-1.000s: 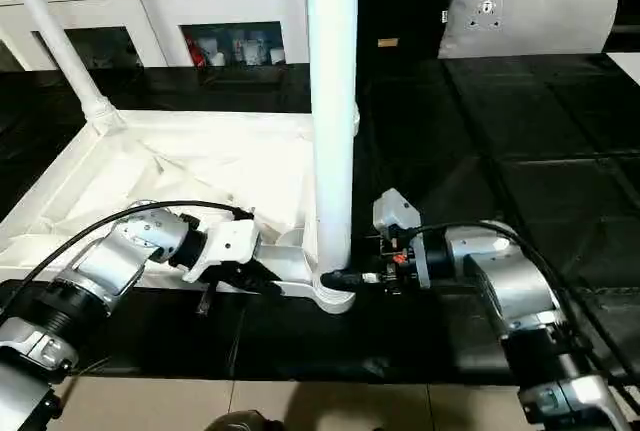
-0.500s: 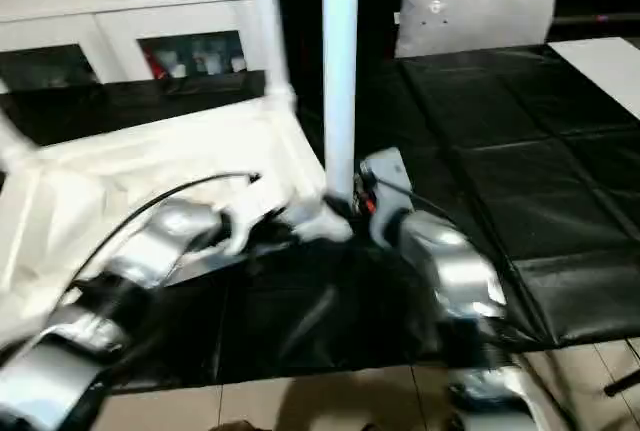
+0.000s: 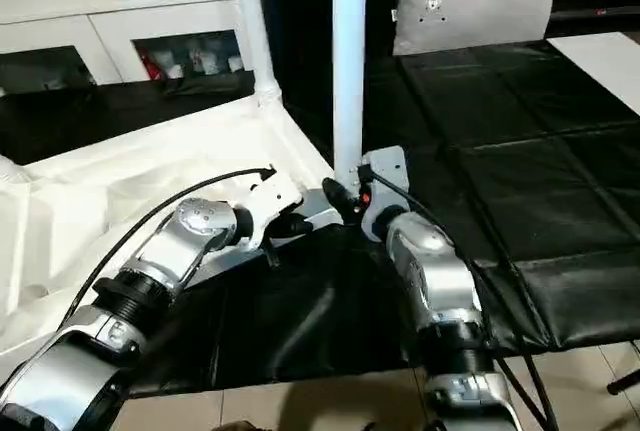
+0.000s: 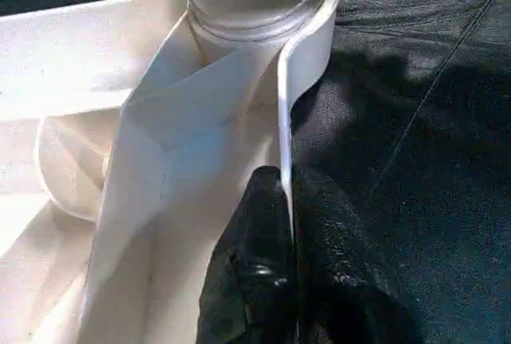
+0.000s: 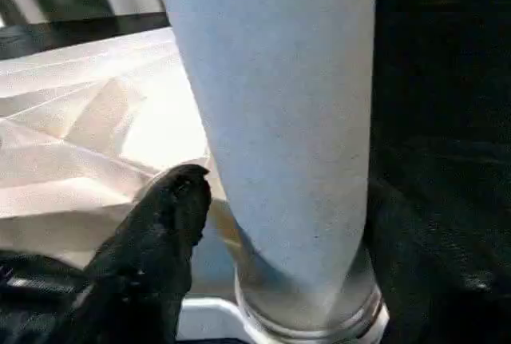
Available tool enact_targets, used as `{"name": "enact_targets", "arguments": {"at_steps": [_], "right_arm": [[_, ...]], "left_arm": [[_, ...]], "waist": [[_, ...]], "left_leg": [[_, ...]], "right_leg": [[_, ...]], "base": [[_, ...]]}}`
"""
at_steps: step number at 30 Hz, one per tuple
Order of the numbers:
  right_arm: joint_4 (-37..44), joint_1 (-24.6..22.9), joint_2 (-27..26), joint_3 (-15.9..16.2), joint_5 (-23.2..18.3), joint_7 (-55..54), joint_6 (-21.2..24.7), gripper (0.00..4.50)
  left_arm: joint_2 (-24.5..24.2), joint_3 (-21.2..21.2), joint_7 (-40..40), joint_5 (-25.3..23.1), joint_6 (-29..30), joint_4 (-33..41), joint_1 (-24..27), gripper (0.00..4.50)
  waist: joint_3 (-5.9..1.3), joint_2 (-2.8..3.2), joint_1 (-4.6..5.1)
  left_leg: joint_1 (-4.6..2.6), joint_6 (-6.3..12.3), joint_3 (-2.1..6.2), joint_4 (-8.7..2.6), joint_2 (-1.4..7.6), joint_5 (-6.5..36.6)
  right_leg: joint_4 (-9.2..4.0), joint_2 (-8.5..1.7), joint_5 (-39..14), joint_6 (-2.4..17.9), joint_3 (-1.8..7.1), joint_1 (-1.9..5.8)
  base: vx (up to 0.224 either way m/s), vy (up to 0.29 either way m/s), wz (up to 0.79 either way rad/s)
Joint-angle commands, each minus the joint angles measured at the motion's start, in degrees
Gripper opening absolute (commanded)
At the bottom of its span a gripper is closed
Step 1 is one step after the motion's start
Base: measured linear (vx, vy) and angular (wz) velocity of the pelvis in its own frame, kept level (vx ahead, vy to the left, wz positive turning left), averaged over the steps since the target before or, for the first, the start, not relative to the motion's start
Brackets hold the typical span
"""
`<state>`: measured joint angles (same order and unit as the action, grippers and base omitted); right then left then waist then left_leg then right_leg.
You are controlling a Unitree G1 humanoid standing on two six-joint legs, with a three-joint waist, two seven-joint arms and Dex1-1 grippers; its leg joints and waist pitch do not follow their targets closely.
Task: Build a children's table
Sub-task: Rotate leg to tighten
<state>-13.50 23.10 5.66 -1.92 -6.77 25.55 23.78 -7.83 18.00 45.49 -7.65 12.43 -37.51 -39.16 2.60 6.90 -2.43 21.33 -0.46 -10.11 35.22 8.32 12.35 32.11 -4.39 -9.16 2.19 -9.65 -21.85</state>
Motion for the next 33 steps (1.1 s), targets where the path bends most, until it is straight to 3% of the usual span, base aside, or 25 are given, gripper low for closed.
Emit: {"name": "enact_targets", "arguments": {"at_steps": [1, 2, 6, 9, 13, 16, 20, 25, 33], "right_arm": [[0.57, -1.78, -1.02, 3.95, -1.93, 4.01, 1.33, 3.58], [2.58, -3.54, 0.95, 4.37, -2.22, 5.97, 1.30, 3.83], [7.68, -7.74, 5.83, 4.18, -3.70, 11.51, 0.46, 4.17], [9.84, -9.75, 8.80, 2.24, -4.37, 13.48, -0.73, 4.34], [11.52, -11.68, 12.10, 0.82, -4.79, 15.76, -1.67, 4.45], [12.77, -12.98, 14.04, 0.95, -5.51, 18.33, -3.00, 4.45], [12.52, -13.21, 14.08, 1.27, -5.52, 17.93, -3.57, 4.50], [12.99, -13.50, 13.68, 2.38, -5.87, 17.83, -4.01, 4.50], [12.51, -13.92, 14.08, 2.84, -5.99, 19.17, -4.90, 4.50]], "left_arm": [[0.32, 0.11, -0.91, -0.07, -2.04, 0.37, -1.26, 0.00], [-0.59, -0.05, -0.04, -0.08, -3.02, 0.37, -0.99, 0.00], [-2.70, -0.39, 2.61, 0.35, -5.32, 1.04, 0.02, 0.00], [-4.29, -1.55, 4.11, 1.60, -5.46, 1.70, 0.88, 0.00], [-5.18, -2.81, 4.19, 2.84, -5.67, 1.87, 1.44, 0.00], [-5.29, -3.08, 4.16, 3.13, -6.21, 2.02, 1.93, 0.00], [-5.06, -2.98, 5.13, 4.05, -4.33, 3.00, 2.92, 0.66], [-5.05, -2.83, 4.92, 4.30, -5.28, 2.95, 3.42, 1.11], [-4.78, -3.54, 4.82, 5.31, -7.06, 3.02, 4.06, 1.75]], "waist": [[-4.00, -0.57, -0.36], [-4.01, -0.60, -0.58], [-4.14, -0.71, -1.41], [-3.89, -1.03, -1.12], [-3.66, -1.06, -0.87], [-3.66, -1.46, -0.82], [-3.73, -1.29, -0.85], [-3.72, -1.15, -0.99], [-3.63, -1.27, -1.31]], "left_leg": [[-0.49, 4.21, 3.26, -4.38, 5.90, 10.23], [-0.45, 4.49, 3.25, -4.35, 5.89, 9.73], [-0.31, 5.21, 3.13, -4.23, 6.01, 8.31], [0.03, 5.17, 3.11, -4.38, 5.73, 10.32], [-0.39, 4.83, 2.96, -4.26, 5.46, 11.15], [-0.19, 5.34, 3.07, -4.34, 5.57, 11.21], [-0.12, 5.81, 2.94, -4.16, 5.30, 9.44], [-0.26, 5.76, 3.04, -4.28, 5.61, 10.02], [-0.23, 5.17, 3.06, -4.39, 5.58, 11.05]], "right_leg": [[-4.18, -7.00, -16.35, 4.10, 4.70, 2.97], [-4.15, -6.86, -15.67, 4.04, 4.70, 3.03], [-3.79, -7.08, -13.67, 4.42, 4.86, 3.14], [-4.17, -7.01, -16.23, 3.94, 4.61, 3.36], [-5.03, -6.70, -21.44, 2.19, 4.37, 2.92], [-5.00, -6.63, -21.30, 1.53, 4.33, 2.90], [-4.96, -6.58, -21.11, 1.96, 4.29, 2.80], [-4.84, -6.60, -19.77, 2.75, 4.32, 2.74], [-5.06, -6.69, -21.70, 1.77, 4.30, 2.76]], "base": [[0.000, 0.000, 0.00], [0.000, 0.000, 0.00], [0.000, 0.000, 0.00], [0.000, 0.000, 0.00], [0.000, 0.000, 0.00], [0.000, 0.000, 0.00], [0.000, 0.000, 0.00], [0.000, 0.000, 0.00], [0.000, 0.000, 0.00]]}}
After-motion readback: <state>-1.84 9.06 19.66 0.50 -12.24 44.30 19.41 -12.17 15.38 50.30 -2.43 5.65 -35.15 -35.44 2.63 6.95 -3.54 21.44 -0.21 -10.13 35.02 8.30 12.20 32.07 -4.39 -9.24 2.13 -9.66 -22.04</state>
